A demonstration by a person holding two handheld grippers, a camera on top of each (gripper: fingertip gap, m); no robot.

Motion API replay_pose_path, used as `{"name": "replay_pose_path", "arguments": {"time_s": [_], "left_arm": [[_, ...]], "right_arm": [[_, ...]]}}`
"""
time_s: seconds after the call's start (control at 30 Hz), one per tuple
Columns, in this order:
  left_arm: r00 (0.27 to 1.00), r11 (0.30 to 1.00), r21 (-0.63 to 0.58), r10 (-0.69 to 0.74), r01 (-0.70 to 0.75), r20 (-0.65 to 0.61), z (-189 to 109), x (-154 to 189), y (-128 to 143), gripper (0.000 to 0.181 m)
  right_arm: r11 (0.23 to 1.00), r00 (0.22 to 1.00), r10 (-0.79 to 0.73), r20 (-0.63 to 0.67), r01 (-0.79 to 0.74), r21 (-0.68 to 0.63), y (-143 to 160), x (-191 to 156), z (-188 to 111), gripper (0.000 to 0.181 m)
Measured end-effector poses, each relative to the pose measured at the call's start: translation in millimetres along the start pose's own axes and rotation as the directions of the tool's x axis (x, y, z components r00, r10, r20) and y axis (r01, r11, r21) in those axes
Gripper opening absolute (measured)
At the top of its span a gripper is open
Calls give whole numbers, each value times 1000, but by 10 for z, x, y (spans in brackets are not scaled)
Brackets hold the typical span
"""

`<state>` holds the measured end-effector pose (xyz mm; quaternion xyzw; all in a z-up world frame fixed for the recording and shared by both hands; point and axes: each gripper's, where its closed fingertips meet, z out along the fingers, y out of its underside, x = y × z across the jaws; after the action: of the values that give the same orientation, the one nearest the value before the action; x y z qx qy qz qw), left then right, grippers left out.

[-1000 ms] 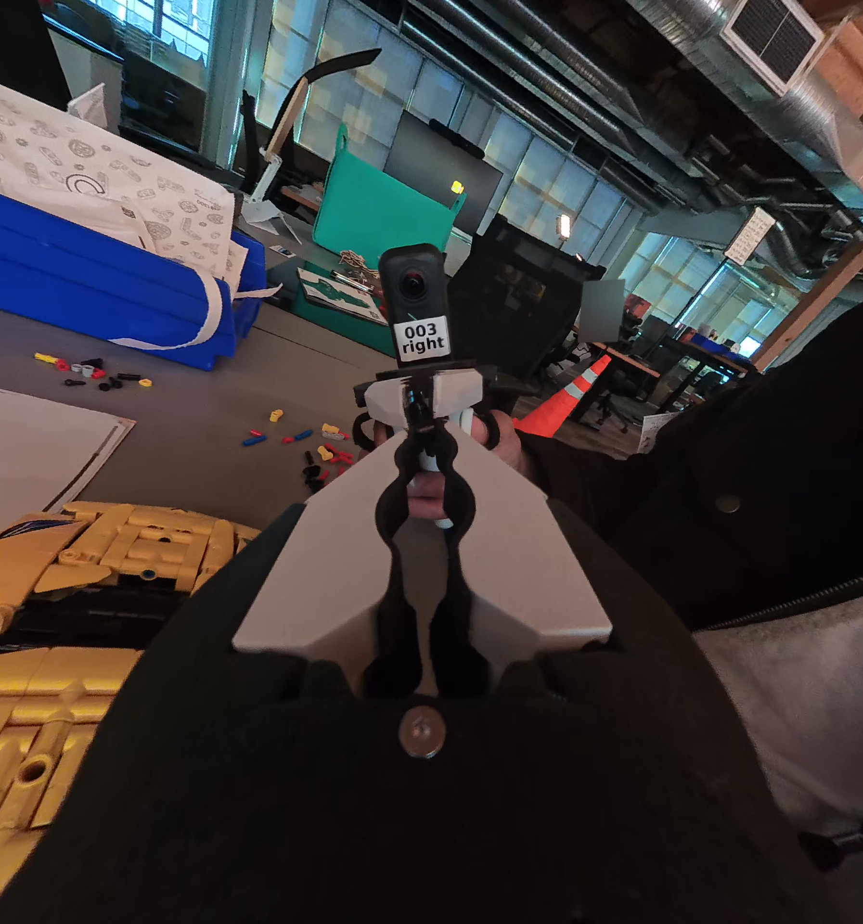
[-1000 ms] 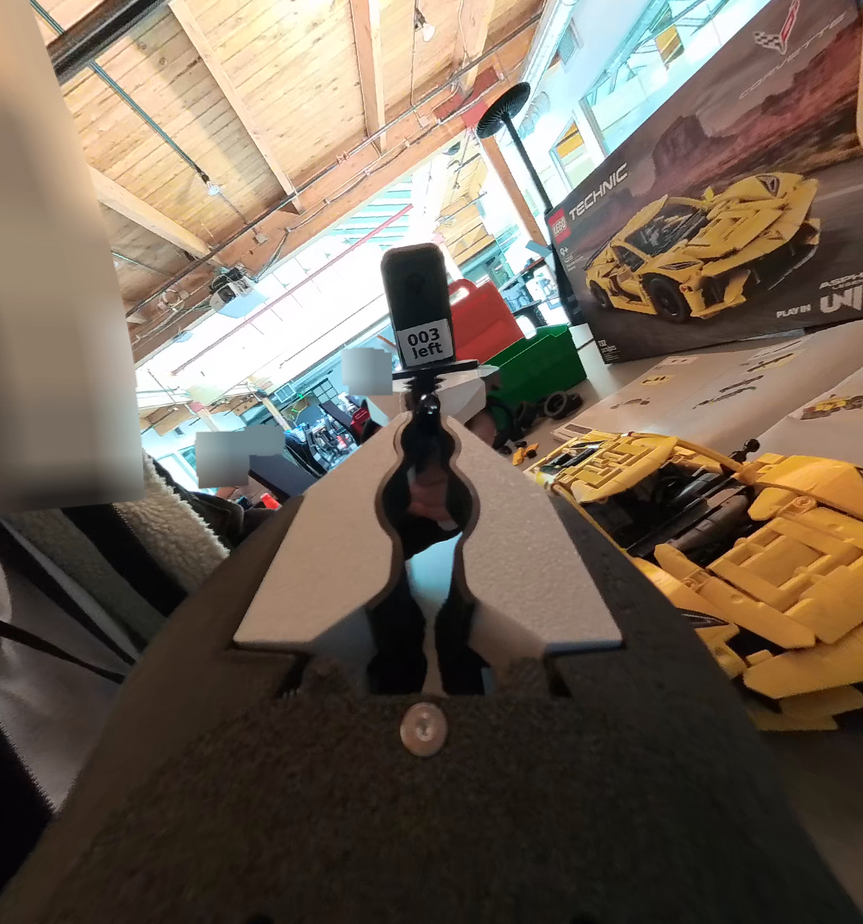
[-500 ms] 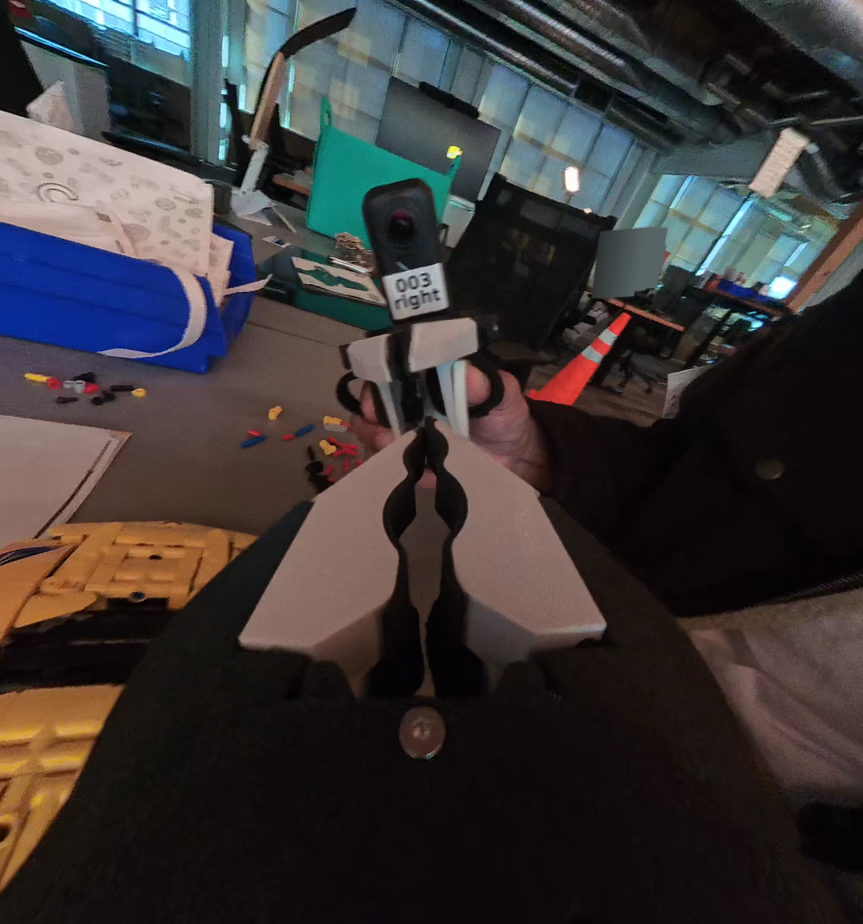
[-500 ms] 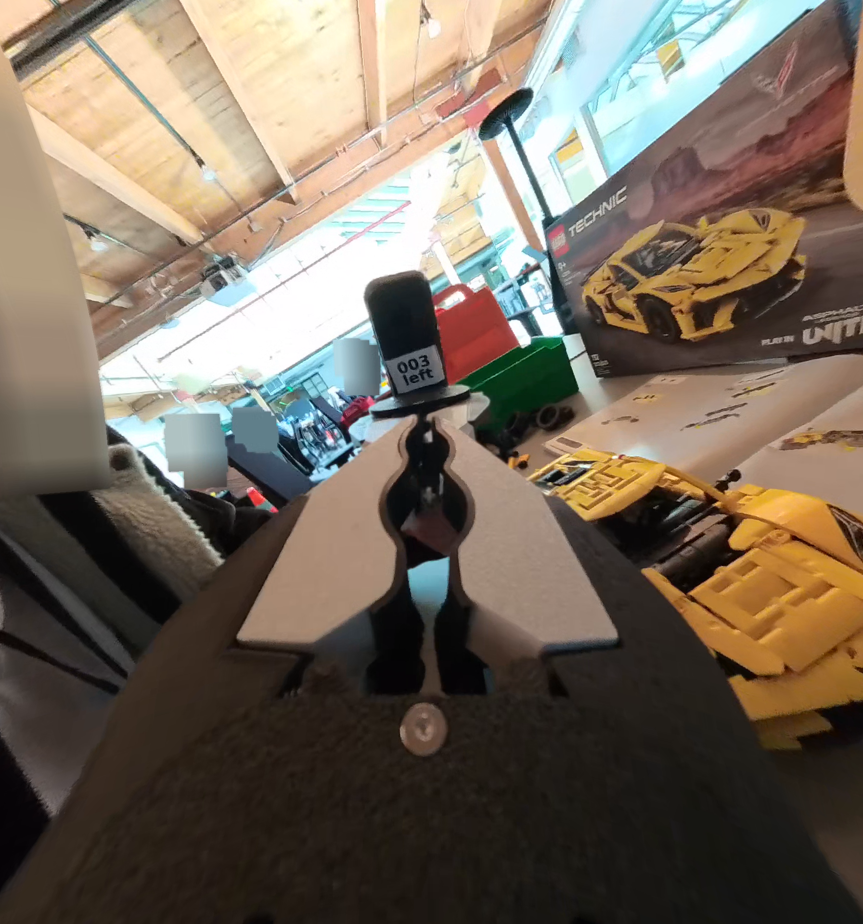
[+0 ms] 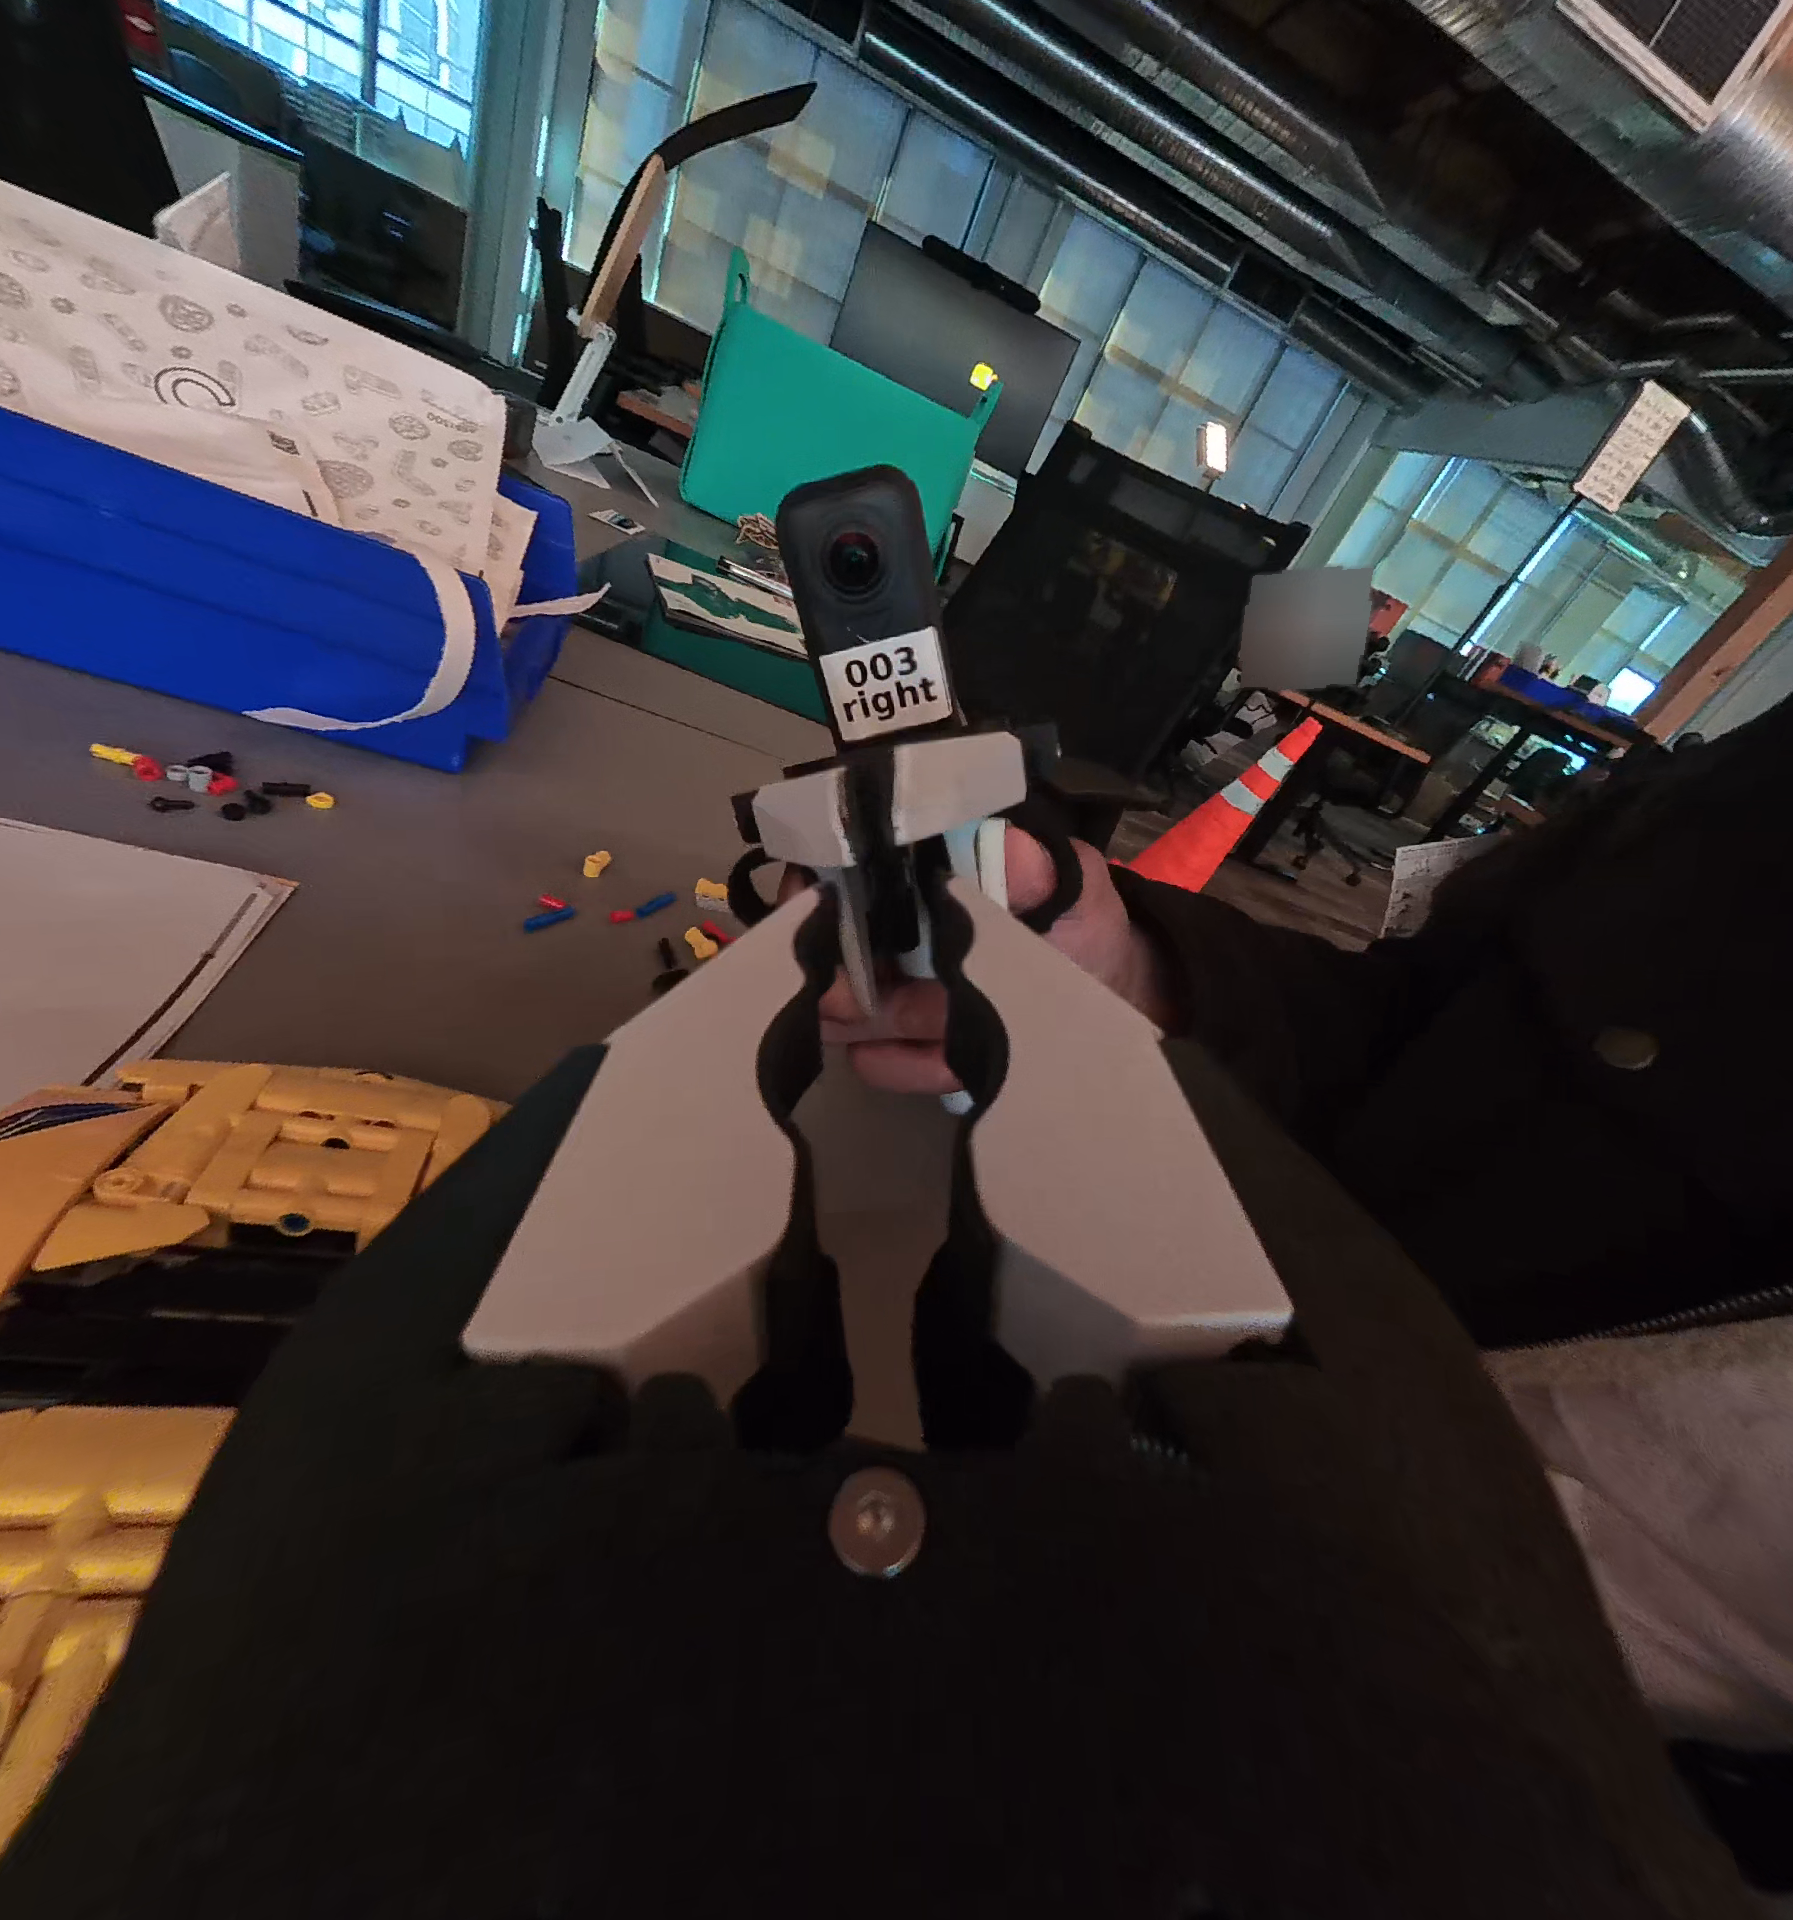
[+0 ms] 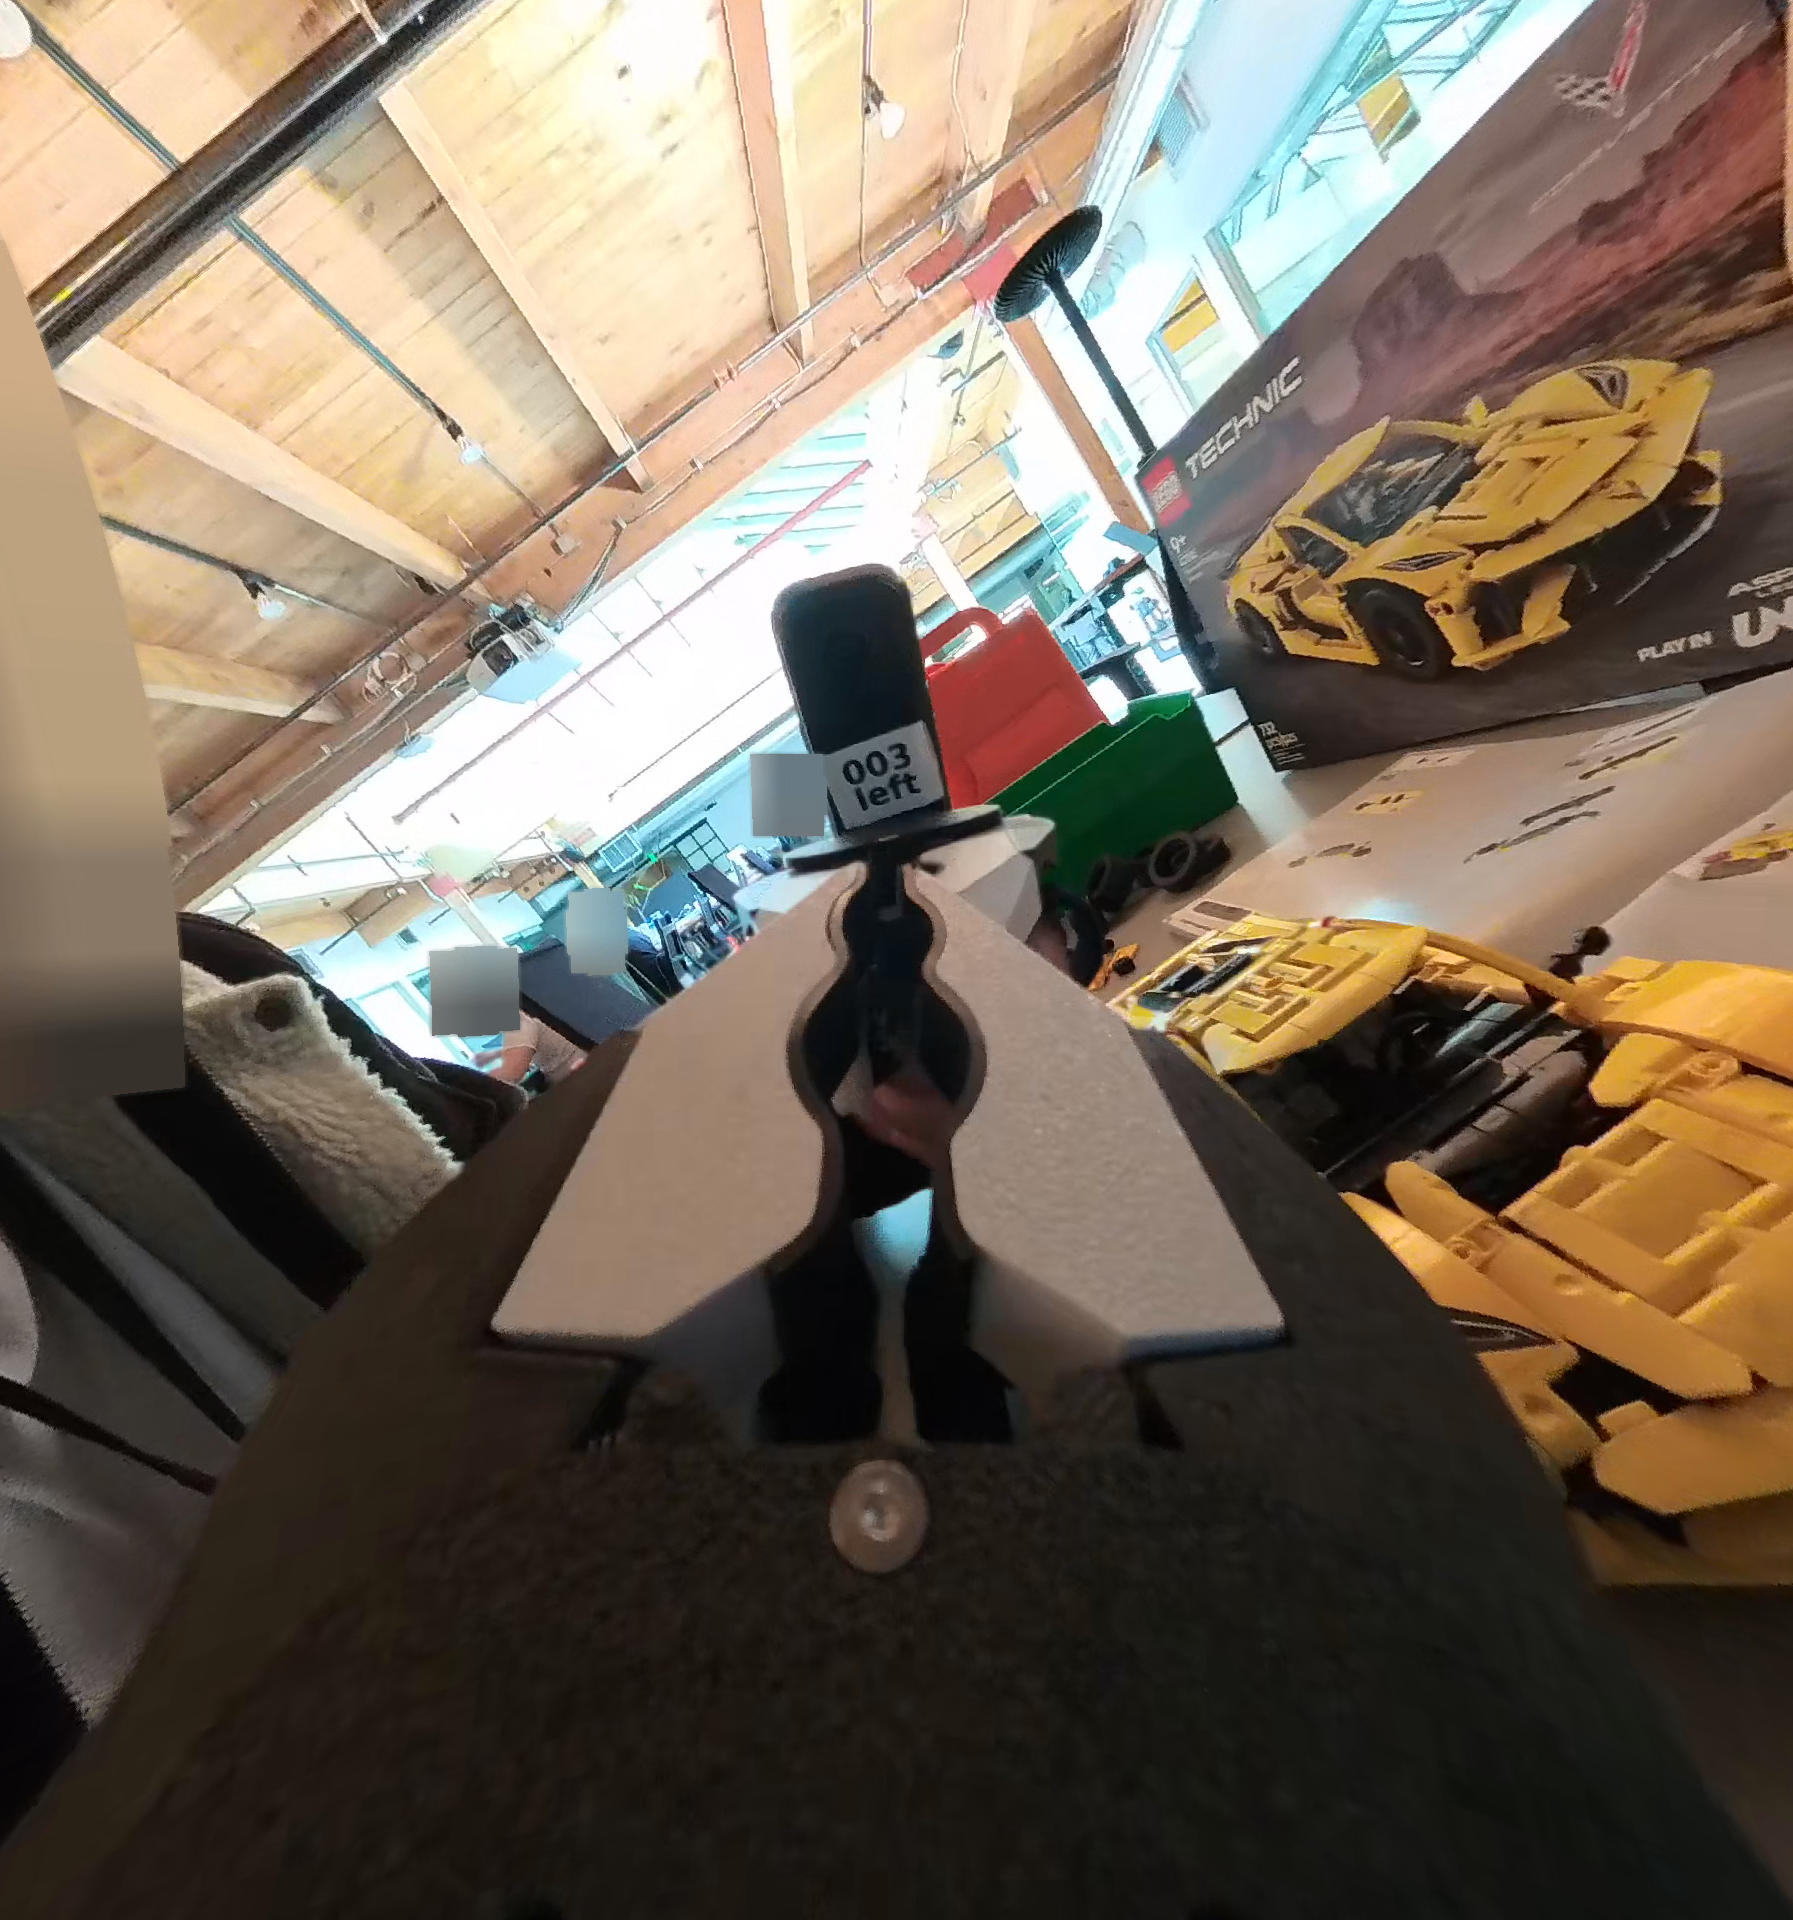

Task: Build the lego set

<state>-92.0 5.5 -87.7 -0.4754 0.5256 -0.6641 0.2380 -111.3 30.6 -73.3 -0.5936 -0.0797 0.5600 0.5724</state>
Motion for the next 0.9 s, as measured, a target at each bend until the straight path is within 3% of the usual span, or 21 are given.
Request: {"name": "replay_pose_path", "arguments": {"time_s": [0.03, 0.13, 0.2, 0.27, 0.33, 0.4, 0.5, 0.53, 0.57, 0.7, 0.8, 0.9], "left_arm": [[1000, 1000, 1, 1, -1, -7, 3, 12, 7, 7], [997, 997, 37, -73, 73, -26, -6, -9, -25, 7], [989, 983, 100, -150, 151, -19, -55, -102, -93, 7], [971, 955, 176, -240, 239, -17, -137, -226, -176, 7], [945, 912, 254, -325, 324, -38, -214, -320, -252, 7], [920, 868, 309, -386, 388, -72, -262, -371, -303, 7], [882, 818, 331, -447, 471, -149, -265, -357, -326, 6], [873, 808, 329, -457, 488, -173, -252, -333, -327, 6], [863, 801, 322, -464, 505, -199, -232, -296, -329, 6], [854, 802, 299, -462, 518, -238, -159, -178, -324, 6], [867, 819, 289, -446, 496, -224, -134, -150, -311, 6], [857, 813, 278, -456, 511, -241, -135, -145, -296, 6]], "right_arm": [[1000, 1000, -5, -2, 5, -4, 8, -1, 12, 2], [998, 998, -62, -21, 62, 2, -20, -4, 9, 5], [984, 982, -170, -80, 173, 41, -135, -9, -33, 30], [925, 895, -370, -248, 379, -14, -194, 85, -106, 45], [787, 694, -605, -390, 596, -160, -205, 124, -111, 58], [619, 455, -771, -446, 702, -353, -144, 171, -62, 57], [358, 96, -857, -506, 817, -451, -190, 82, -15, 38], [288, 12, -870, -492, 824, -489, -179, 68, 9, 30], [268, -4, -888, -460, 808, -525, -121, 101, 53, 32], [313, 26, -877, -479, 788, -530, -161, 180, 33, 39], [306, 31, -881, -472, 797, -520, -154, 154, 28, 24], [317, 53, -882, -467, 801, -508, -143, 157, 21, 22]]}}
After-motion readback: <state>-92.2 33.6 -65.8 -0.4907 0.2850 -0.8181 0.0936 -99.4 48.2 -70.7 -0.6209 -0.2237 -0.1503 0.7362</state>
